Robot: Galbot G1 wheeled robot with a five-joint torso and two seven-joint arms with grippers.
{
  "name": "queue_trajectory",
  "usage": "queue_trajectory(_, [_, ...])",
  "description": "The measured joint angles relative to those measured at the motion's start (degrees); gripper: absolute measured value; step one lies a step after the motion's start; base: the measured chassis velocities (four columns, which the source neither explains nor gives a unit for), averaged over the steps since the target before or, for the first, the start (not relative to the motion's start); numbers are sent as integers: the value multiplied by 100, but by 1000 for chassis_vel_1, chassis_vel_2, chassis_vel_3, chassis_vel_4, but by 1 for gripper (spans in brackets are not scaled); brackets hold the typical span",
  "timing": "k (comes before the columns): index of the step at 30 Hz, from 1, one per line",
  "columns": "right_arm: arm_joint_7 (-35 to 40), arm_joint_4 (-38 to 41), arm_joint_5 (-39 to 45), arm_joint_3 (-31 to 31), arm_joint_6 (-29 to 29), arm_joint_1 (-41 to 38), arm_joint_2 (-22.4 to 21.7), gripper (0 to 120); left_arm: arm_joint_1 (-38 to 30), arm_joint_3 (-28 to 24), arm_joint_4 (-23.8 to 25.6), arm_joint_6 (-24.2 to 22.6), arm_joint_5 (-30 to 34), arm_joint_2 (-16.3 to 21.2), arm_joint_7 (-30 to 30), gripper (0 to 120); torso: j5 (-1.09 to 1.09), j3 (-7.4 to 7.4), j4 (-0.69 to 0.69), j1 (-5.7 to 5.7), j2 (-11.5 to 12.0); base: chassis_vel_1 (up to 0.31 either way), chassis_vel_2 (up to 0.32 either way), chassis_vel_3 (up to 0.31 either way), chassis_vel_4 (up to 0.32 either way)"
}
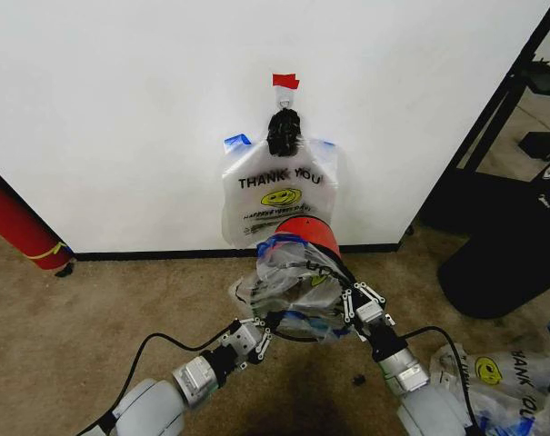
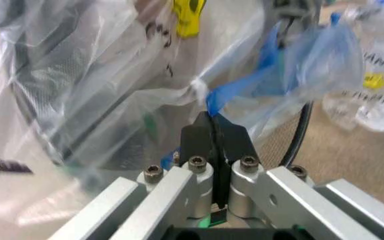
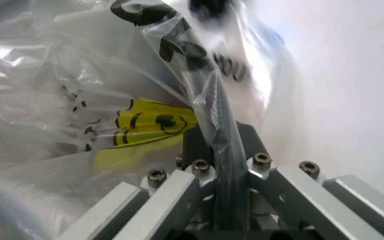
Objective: Pick up the garbage bag from the wall and place it over the trash bin.
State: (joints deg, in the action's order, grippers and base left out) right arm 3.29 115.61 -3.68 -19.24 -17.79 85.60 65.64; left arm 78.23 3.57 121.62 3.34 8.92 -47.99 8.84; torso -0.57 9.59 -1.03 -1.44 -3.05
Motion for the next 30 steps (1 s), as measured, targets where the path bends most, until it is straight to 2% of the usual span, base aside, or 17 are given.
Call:
queue_trajectory(2, [176, 53, 427, 63, 307, 24, -6, 0, 35, 9, -37, 390, 151, -37, 220, 0, 0, 0, -1, 0, 0, 0, 0, 0, 0])
queue_trajectory(5, [560, 190, 1454, 207, 806, 55, -30, 0, 121, 136, -214, 1124, 236, -85, 925, 0, 0, 0, -1, 0, 0, 0, 0, 0, 0])
queue_trajectory(6, [560, 190, 1454, 207, 806, 55, -30, 0, 121, 136, -214, 1124, 236, -85, 925, 0, 0, 0, -1, 0, 0, 0, 0, 0, 0])
queue_trajectory(11, [1127, 511, 3011, 287, 1486, 39, -59, 0, 163, 360, -632, 1898, -284, -72, 1610, 0, -1, 0, 0, 0, 0, 0, 0, 0, 0])
queue_trajectory(14, [1253, 630, 3416, 281, 1688, 33, -66, 0, 117, 403, -744, 2000, -471, -88, 1621, 0, 0, 0, 0, 0, 0, 0, 0, 0, 0])
queue_trajectory(19, [1539, 961, 4144, 155, 2366, 149, -161, 0, -68, 700, -1132, 2303, -1534, -169, 1441, 0, 0, 0, -1, 0, 0, 0, 0, 0, 0])
queue_trajectory(23, [1850, 1190, 4657, 86, 2695, 179, -182, 0, -84, 847, -1338, 2457, -2023, -214, 1405, 0, -1, 0, -2, 0, 0, 0, 0, 0, 0])
queue_trajectory(26, [2044, 1361, 5093, 78, 2871, 130, -149, 0, -99, 912, -1484, 2560, -2276, -259, 1407, 0, 1, 0, 1, 0, 0, 0, 0, 0, 0])
queue_trajectory(30, [2028, 1311, 4991, 81, 2828, 80, -137, 0, -95, 944, -1480, 2603, -2332, -264, 1418, 0, 0, 0, -1, 0, 0, 0, 0, 0, 0])
